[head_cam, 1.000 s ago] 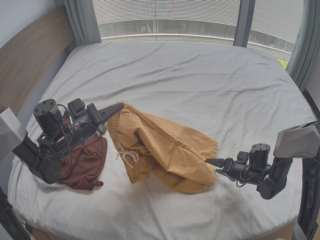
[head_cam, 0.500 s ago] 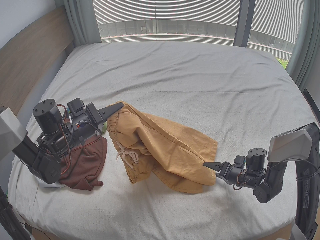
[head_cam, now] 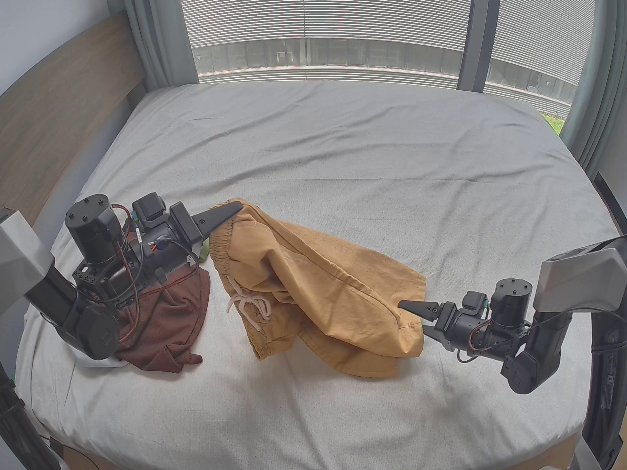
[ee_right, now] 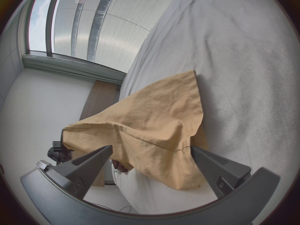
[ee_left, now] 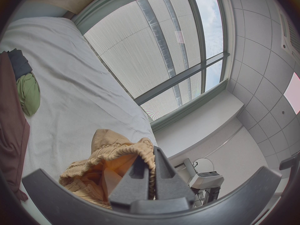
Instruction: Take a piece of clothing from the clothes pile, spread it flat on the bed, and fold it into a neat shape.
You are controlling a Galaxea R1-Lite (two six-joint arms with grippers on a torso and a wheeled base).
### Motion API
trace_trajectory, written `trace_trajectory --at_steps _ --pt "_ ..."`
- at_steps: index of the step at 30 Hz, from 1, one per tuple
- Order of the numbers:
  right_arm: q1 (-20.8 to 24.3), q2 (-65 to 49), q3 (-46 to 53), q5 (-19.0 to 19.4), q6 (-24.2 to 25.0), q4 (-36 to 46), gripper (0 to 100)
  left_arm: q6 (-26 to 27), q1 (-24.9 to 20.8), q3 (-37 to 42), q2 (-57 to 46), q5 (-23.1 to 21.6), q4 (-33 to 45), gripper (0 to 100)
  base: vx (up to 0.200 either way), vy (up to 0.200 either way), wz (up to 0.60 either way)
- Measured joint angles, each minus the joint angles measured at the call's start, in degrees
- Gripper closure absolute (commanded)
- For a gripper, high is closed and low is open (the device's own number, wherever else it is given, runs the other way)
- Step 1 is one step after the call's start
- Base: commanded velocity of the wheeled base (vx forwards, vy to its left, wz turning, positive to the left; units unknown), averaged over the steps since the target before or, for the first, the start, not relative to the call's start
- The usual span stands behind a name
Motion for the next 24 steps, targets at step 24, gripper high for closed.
trace_trajectory --at_steps 24 --pt "-4.6 2.3 0.3 3.7 -1.0 0.1 0 0.0 0.6 0.0 0.9 -0.3 -1.2 100 0.0 0.0 0.0"
